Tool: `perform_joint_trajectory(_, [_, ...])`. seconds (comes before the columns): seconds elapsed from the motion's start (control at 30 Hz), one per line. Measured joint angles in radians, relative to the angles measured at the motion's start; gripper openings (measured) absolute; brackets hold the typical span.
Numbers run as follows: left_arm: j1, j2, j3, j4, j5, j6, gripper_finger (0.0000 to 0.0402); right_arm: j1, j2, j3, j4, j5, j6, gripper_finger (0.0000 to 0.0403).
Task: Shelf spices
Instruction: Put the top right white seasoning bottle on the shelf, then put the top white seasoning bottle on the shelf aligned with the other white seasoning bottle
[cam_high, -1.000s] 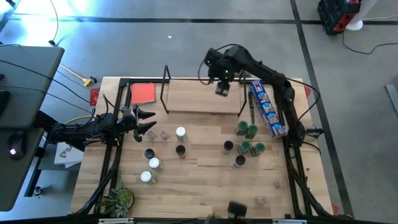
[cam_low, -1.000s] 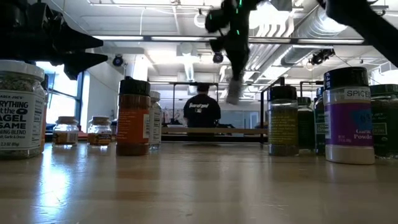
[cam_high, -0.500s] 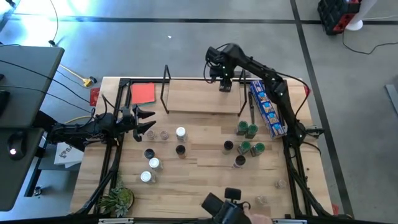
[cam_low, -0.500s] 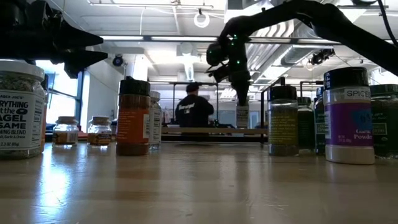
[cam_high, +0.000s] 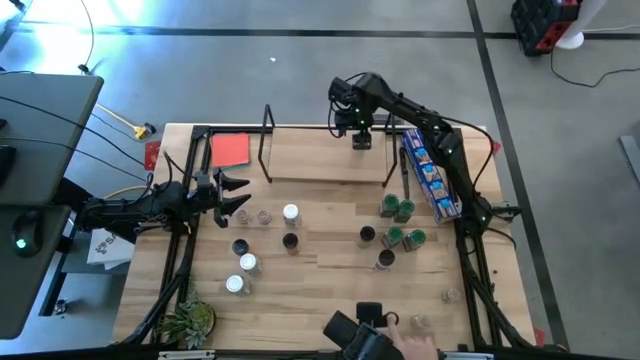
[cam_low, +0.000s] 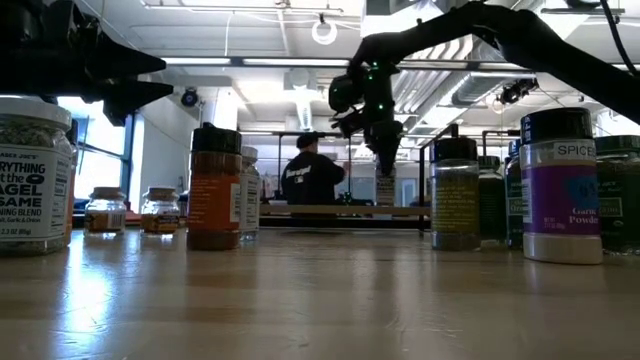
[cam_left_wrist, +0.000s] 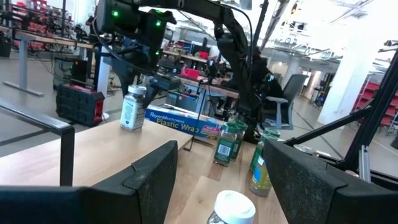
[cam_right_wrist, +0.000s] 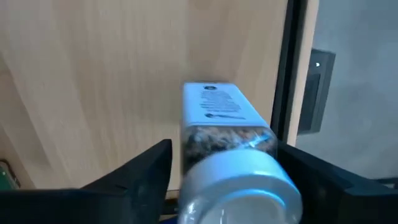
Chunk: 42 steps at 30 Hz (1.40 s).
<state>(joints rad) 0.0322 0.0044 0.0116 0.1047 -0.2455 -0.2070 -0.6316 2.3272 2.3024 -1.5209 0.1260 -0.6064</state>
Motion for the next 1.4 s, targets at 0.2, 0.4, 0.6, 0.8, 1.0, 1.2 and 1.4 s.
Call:
perform_joint_trajectory(0.2, [0.0,0.0,0.0,0.0,0.0,-0.001,0.0236,0.005,-0.005,0.002,-0.001,0.037,-0.03,0.0276])
perform_joint_trajectory(0.4, [0.0,0.0,0.0,0.001,0.0,-0.001,0.0236,0.027,-0.006,0.039,-0.011,0.121,-0.031,0.0278])
perform_joint_trajectory(0.6, [0.0,0.0,0.0,-0.001,0.0,-0.002,0.0236,0.06,-0.046,0.045,0.016,0.131,-0.017,0.0279])
perform_joint_trajectory(0.8, [0.0,0.0,0.0,-0.003,0.0,-0.002,0.0236,0.14,-0.112,0.047,0.066,0.153,0.086,0.0279])
perform_joint_trajectory(1.0, [0.0,0.0,0.0,-0.002,0.002,-0.002,0.0236,0.324,-0.15,0.047,0.253,-0.08,0.257,0.0279])
perform_joint_trajectory(1.2, [0.0,0.0,0.0,-0.008,0.103,-0.003,0.0236,0.546,-0.148,-0.115,0.632,-0.152,0.363,0.0279])
perform_joint_trajectory(1.4, [0.0,0.0,0.0,-0.009,0.187,-0.002,0.0236,0.69,-0.147,-0.258,1.064,0.015,0.509,0.0279])
